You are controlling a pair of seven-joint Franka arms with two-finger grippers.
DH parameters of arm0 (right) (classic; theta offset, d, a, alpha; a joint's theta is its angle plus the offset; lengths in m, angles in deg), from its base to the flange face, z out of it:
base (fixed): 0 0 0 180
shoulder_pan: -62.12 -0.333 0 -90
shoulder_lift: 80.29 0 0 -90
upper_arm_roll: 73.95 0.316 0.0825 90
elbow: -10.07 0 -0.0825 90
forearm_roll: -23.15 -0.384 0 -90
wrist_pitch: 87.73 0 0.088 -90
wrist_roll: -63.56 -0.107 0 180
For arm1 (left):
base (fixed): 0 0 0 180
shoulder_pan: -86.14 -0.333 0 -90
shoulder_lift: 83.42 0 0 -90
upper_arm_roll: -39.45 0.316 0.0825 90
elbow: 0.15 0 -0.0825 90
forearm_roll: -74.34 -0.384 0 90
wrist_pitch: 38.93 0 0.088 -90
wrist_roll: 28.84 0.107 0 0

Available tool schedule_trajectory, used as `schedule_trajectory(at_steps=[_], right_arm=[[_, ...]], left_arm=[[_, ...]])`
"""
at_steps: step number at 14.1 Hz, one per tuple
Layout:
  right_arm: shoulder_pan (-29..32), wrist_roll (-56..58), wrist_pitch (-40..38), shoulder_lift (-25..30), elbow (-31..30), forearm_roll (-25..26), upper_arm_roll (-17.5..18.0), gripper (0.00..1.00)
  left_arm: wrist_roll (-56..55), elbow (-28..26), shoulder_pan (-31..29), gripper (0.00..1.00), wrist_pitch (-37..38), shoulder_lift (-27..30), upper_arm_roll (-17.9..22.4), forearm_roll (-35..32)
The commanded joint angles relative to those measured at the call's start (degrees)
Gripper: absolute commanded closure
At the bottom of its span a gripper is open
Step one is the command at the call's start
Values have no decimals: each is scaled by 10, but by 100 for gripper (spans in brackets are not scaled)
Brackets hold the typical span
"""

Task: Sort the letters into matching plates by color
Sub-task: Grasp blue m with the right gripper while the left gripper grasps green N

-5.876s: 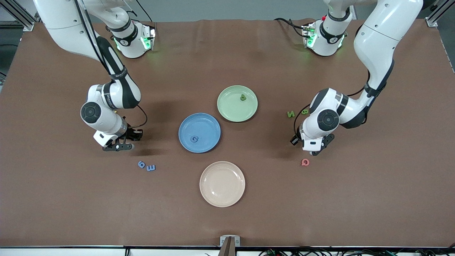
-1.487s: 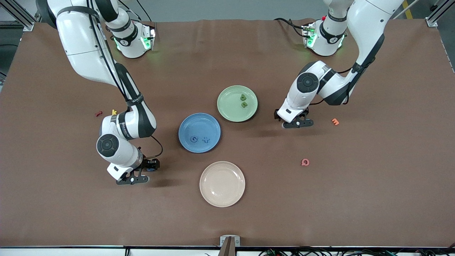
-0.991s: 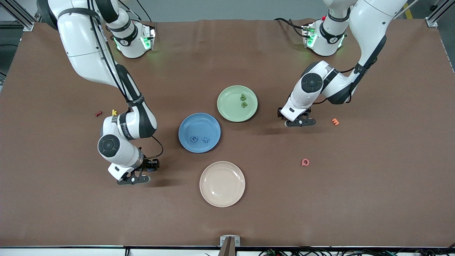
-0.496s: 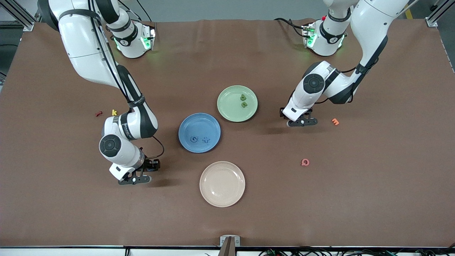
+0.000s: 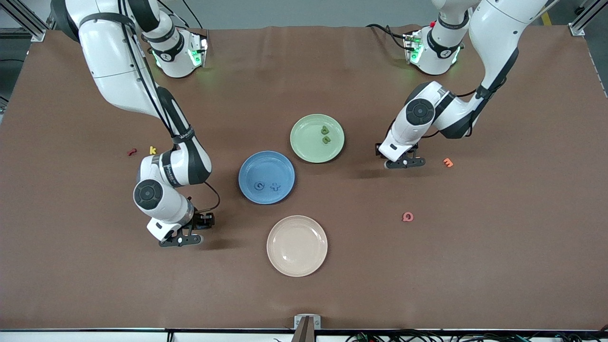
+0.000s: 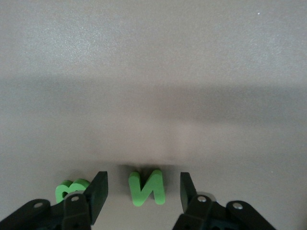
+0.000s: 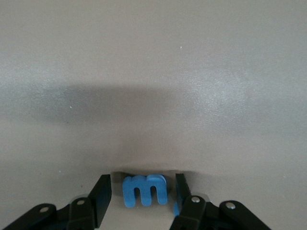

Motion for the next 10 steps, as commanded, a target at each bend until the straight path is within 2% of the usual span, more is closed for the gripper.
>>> schedule_trajectory(at_steps=[1, 6, 8, 9, 10], right_arm=[[3, -3, 5, -10, 3, -1, 4, 39], [5, -3, 3, -10, 1, -1, 4, 44], [6, -4, 3, -10, 1, -2, 4, 62], [6, -5, 2, -10, 1, -2, 4, 74], [6, -13, 1, -10, 1, -2, 4, 90]], left_arm=[[1, -7, -7, 31, -10, 0, -5, -8], [1, -6, -7, 33, -11, -8, -5, -8], [1, -6, -7, 33, -10, -9, -5, -8], [1, -6, -7, 33, -11, -12, -5, -8], [1, -6, -7, 34, -10, -12, -5, -8]])
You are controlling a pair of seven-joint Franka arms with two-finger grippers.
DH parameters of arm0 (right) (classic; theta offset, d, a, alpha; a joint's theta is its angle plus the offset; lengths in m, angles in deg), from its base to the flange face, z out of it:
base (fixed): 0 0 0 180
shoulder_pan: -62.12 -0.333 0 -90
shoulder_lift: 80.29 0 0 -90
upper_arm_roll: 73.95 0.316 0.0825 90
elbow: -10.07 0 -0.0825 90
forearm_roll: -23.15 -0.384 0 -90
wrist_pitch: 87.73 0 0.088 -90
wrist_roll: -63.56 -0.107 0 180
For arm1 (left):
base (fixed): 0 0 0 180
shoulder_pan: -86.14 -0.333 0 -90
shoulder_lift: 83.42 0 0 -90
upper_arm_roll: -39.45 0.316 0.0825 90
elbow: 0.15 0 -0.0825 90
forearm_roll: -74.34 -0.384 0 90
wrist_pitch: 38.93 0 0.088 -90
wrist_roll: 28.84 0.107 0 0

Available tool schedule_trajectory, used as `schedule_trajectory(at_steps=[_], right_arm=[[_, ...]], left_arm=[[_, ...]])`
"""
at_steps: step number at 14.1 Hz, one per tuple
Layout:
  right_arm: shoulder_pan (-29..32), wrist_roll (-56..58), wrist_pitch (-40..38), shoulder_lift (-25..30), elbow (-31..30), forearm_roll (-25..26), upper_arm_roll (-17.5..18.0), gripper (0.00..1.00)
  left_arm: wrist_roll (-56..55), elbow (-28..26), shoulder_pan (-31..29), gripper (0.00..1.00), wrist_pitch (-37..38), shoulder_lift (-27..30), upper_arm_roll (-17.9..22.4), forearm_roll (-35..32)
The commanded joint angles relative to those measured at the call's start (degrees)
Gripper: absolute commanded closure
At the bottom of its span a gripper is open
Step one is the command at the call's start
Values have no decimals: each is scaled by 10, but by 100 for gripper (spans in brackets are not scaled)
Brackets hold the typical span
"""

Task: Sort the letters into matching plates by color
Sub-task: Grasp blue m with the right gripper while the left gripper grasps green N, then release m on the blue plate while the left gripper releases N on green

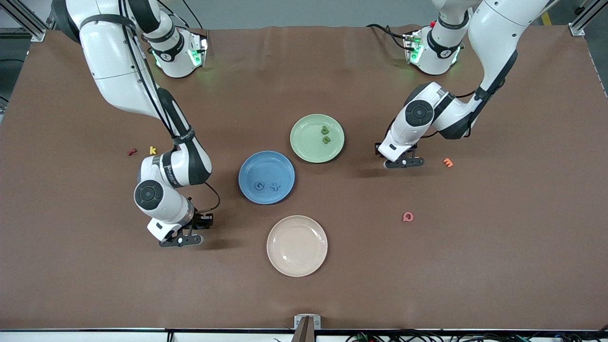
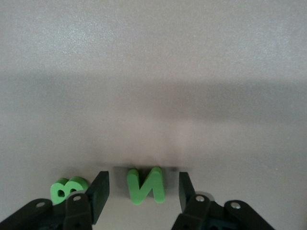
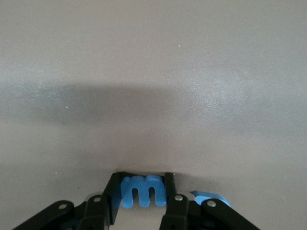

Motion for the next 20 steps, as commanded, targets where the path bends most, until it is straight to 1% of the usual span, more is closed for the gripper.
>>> schedule_trajectory(at_steps=[1, 2, 4, 5, 6, 7, 10, 12, 14, 17, 20], right_arm=[[5, -25, -1, -8, 1, -2, 6, 97], [2, -41, -3, -8, 1, -2, 6, 99], [-5, -95, -9, -5, 1, -3, 8, 100], [-12, -136, -25, -2, 1, -2, 9, 100], [-23, -179, -54, 5, 2, -2, 9, 100], [-36, -211, -74, 13, 2, -3, 9, 100], [-73, -315, -133, 44, 1, -3, 11, 100], [-112, -390, -166, 56, 1, -3, 11, 100], [-142, -439, -188, 64, 1, -3, 12, 100], [-190, -517, -185, 63, 0, -4, 12, 100], [-221, -552, -187, 62, -1, -4, 12, 99]], left_arm=[[1, -4, -7, 36, -10, -4, -5, -8], [1, -4, -7, 36, -10, -5, -5, -8], [1, -3, -7, 38, -11, -9, -5, -8], [1, -3, -7, 39, -11, -10, -5, -8], [1, -3, -7, 44, -11, -11, -5, -8], [1, -2, -7, 47, -11, -12, -5, -8], [1, -1, -7, 49, -11, -13, -5, -8], [1, 0, -7, 61, -11, -16, -5, -8], [3, 1, -6, 64, -11, -16, -5, -9], [4, 2, -4, 72, -11, -16, -5, -25], [3, 2, -6, 86, -11, -16, -5, -30]])
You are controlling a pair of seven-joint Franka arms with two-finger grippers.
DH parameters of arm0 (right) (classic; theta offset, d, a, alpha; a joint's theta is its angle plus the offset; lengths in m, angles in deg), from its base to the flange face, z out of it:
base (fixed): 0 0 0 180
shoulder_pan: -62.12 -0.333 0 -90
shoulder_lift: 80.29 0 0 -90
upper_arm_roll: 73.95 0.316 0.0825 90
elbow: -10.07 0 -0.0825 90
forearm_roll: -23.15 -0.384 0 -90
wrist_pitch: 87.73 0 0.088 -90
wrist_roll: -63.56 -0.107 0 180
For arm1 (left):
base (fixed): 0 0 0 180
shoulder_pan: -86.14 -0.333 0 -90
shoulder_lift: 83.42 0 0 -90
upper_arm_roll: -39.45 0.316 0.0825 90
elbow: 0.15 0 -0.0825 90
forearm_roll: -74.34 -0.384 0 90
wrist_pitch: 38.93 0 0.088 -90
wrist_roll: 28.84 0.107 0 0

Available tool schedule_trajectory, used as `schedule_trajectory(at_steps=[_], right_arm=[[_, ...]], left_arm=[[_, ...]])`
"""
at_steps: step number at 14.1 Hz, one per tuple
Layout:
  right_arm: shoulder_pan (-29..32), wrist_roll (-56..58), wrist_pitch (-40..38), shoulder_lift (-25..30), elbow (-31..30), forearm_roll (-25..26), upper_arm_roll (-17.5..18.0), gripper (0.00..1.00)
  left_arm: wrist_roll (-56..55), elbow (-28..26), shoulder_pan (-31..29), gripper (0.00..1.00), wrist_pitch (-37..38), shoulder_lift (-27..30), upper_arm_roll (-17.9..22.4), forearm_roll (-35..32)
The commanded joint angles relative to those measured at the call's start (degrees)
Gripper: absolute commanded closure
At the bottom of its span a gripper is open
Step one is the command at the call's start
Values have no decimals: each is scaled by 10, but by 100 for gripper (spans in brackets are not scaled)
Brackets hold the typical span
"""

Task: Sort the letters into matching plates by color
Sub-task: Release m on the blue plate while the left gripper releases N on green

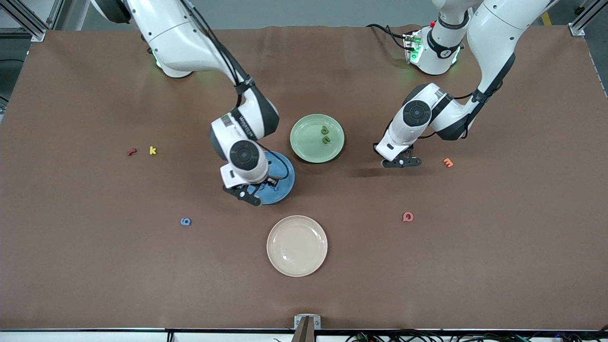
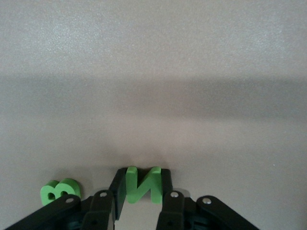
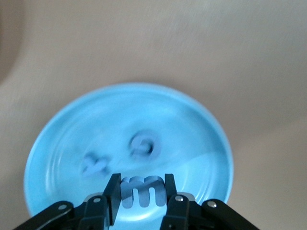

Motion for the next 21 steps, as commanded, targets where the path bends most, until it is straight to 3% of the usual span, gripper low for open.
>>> schedule_trajectory(at_steps=[1, 2, 3, 5, 8, 13, 21], right_arm=[[-22, -29, -3, 9, -12, -3, -4, 95], [-25, -30, -3, 10, -15, -3, -4, 68], [-31, -34, -3, 11, -16, -3, -4, 2], [-37, -38, -5, 11, -15, -2, -5, 0], [-29, -20, -15, 17, -14, 4, -6, 0], [67, 182, -38, 41, -14, 7, -10, 0], [205, 390, 90, 24, -25, 28, -9, 3]], left_arm=[[1, 1, -6, 91, -6, -5, -2, -15], [-7, 2, -6, 100, -5, -5, -2, -16], [-8, 2, -6, 100, -4, -4, -2, -16], [-18, 5, -5, 100, -1, 3, -3, -15], [-85, 29, -2, 100, 10, 7, -40, -14], [-197, 66, 16, 100, 24, -6, -99, -9], [-410, 186, 183, 97, 29, -101, -79, -13]])
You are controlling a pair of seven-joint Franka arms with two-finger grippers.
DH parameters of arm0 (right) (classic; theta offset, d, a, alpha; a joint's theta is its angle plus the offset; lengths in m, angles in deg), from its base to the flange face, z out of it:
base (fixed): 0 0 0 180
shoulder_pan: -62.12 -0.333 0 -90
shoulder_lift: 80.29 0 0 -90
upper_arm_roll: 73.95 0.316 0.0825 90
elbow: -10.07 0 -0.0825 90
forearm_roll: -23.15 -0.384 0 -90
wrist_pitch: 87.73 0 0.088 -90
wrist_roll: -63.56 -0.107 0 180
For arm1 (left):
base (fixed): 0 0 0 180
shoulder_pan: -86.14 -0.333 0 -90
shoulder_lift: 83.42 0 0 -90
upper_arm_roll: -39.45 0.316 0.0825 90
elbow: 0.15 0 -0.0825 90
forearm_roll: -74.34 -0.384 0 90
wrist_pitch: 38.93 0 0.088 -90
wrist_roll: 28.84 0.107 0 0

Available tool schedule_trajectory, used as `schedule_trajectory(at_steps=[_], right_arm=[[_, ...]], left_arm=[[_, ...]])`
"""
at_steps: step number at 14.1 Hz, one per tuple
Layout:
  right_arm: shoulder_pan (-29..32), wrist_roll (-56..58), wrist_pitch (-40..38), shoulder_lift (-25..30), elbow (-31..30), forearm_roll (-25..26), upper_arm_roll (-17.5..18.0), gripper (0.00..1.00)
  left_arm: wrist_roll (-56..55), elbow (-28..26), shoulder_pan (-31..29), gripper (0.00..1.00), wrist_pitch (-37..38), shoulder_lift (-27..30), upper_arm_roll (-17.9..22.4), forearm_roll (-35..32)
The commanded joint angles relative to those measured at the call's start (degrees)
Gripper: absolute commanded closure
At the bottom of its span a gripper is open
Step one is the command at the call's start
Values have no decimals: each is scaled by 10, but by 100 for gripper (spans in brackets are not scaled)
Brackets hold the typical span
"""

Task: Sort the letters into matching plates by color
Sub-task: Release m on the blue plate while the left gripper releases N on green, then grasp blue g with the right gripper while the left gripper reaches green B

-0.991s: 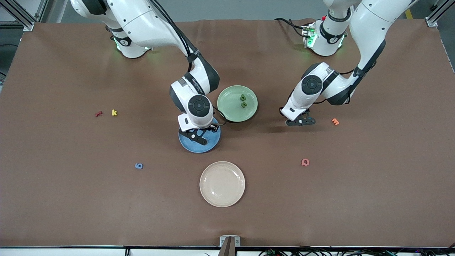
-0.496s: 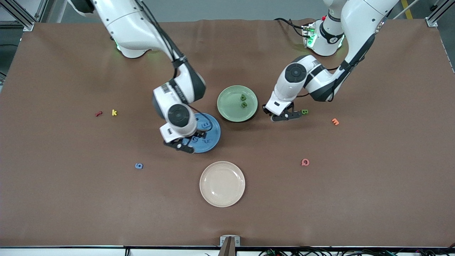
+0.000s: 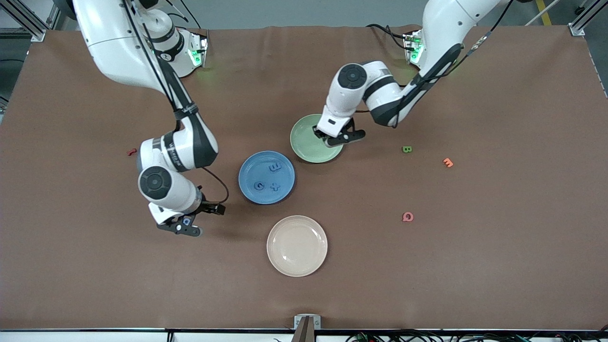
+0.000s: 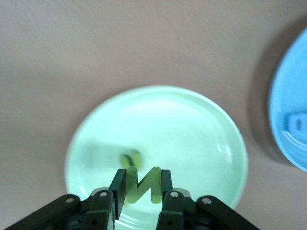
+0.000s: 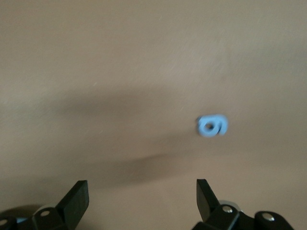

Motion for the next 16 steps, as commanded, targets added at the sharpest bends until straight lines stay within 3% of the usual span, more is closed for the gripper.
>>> schedule_trajectory(at_steps=[1, 2, 3, 5, 8, 12, 16], right_arm=[[33, 62, 25, -3, -10, 10, 12, 6], [49, 80, 31, -6, -10, 9, 12, 10], [58, 99, 43, -11, -12, 9, 12, 11], [74, 130, 72, -19, -18, 8, 13, 13], [82, 139, 88, -31, -18, 8, 13, 17], [82, 139, 101, -43, -18, 6, 13, 20], [76, 137, 113, -51, -34, 3, 13, 20]], left_arm=[[-56, 54, 56, 91, 13, -45, 36, -11], [-63, 63, 82, 43, 13, -50, 56, -11], [-70, 67, 106, 4, 13, -50, 76, -12], [-71, 75, 117, 0, 16, -48, 96, -12], [-65, 83, 98, 0, 82, -22, 96, -13], [-10, 78, 26, 0, 147, 34, 85, -13], [63, 54, -45, 0, 158, 64, 72, -13]])
